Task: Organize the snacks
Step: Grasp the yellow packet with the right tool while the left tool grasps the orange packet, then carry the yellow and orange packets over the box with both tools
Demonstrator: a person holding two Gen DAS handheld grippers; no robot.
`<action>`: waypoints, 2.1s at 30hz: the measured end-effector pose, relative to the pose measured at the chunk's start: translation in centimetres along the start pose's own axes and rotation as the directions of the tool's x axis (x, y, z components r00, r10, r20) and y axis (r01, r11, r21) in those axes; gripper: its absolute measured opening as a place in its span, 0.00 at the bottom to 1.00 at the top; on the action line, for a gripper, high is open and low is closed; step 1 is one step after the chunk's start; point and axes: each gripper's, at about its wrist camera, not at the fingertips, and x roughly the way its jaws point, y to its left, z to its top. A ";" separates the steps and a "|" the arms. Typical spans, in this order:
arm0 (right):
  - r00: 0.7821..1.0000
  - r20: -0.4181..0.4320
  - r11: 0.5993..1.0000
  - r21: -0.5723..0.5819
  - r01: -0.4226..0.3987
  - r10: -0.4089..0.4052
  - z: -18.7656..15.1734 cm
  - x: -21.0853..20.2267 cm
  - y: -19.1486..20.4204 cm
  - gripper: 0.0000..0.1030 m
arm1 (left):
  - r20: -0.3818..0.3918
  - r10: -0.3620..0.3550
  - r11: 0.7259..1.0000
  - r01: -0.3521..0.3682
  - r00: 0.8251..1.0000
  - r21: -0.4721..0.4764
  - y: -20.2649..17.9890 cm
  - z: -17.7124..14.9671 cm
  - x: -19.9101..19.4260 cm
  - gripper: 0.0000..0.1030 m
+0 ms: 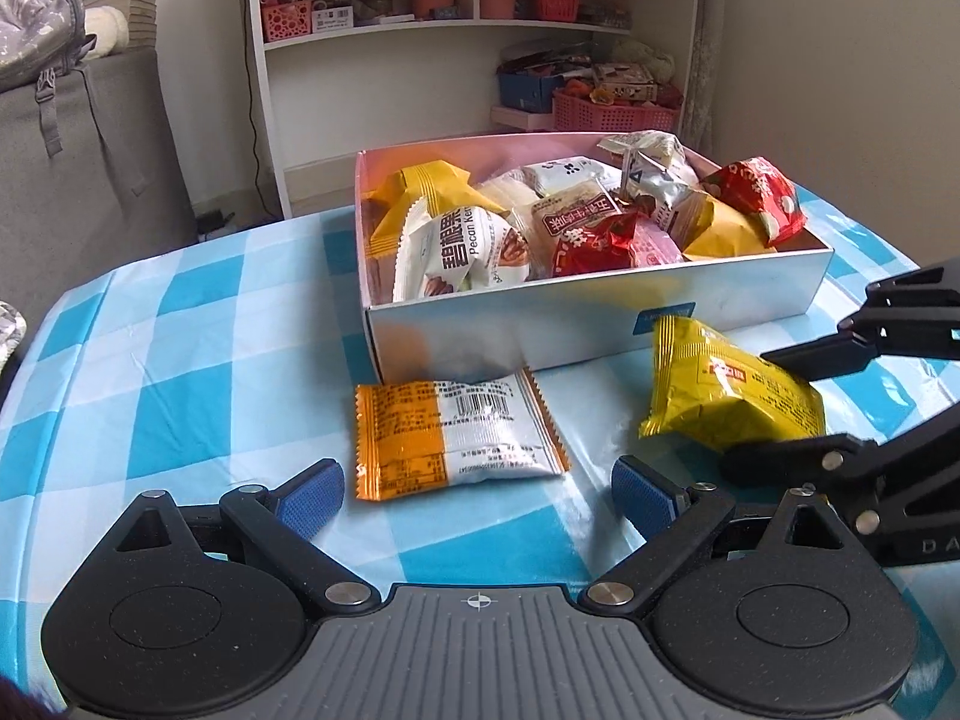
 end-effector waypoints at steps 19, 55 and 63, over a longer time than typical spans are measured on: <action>1.000 0.001 1.000 0.009 0.004 -0.004 -0.1 -0.4 -0.2 0.44 | 0.016 0.051 0.996 -0.049 0.999 -0.079 0.9 0.8 -0.4 0.48; 0.995 0.100 0.998 0.057 0.008 -0.014 1.2 -3.8 -0.8 0.44 | 0.107 -0.012 0.988 0.028 0.994 -0.155 1.7 1.5 -5.4 0.07; 0.991 0.129 0.993 0.115 0.024 -0.039 2.0 -4.4 -1.9 0.44 | 0.158 -0.009 0.988 0.033 0.987 -0.153 1.5 2.2 -7.5 0.07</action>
